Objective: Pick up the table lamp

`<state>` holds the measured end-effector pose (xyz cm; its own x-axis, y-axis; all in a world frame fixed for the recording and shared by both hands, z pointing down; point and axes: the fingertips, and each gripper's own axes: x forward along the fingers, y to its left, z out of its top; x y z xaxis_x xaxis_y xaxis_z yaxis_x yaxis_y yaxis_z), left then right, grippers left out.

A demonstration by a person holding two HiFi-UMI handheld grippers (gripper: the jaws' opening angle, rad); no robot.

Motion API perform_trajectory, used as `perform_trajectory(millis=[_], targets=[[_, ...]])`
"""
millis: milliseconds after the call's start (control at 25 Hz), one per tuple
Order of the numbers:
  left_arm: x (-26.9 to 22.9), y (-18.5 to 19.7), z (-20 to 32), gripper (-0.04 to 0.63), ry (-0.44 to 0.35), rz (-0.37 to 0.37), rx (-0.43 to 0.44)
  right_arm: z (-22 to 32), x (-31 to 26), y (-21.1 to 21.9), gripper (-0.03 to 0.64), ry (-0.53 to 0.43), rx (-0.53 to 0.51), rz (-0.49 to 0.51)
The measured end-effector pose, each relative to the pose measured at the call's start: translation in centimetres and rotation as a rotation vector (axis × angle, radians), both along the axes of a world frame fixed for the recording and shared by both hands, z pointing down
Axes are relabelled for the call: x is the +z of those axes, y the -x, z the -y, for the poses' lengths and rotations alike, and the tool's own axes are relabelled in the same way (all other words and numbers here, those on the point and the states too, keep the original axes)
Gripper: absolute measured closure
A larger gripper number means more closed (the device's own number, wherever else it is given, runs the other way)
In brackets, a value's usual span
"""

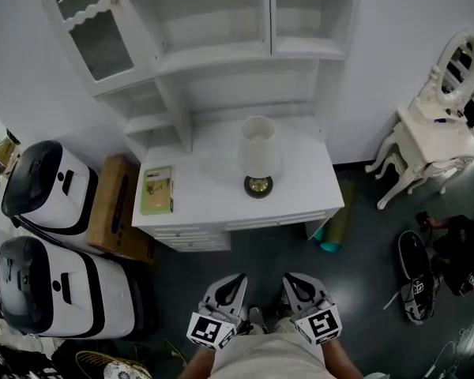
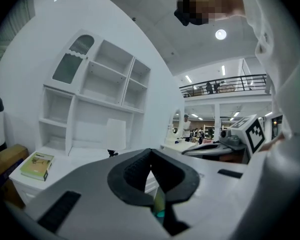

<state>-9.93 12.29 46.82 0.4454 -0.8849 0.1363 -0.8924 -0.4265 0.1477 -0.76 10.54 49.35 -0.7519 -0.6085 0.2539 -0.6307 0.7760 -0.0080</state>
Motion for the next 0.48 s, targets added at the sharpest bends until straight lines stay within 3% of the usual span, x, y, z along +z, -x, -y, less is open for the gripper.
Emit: perform_trajectory(millis=[480], targets=[[-0.4,-3.9,7.9,0.586,0.045,-0.004,-0.016,8.4,-1.7,-3.7,0.603,-0.034,-0.08,0.054]])
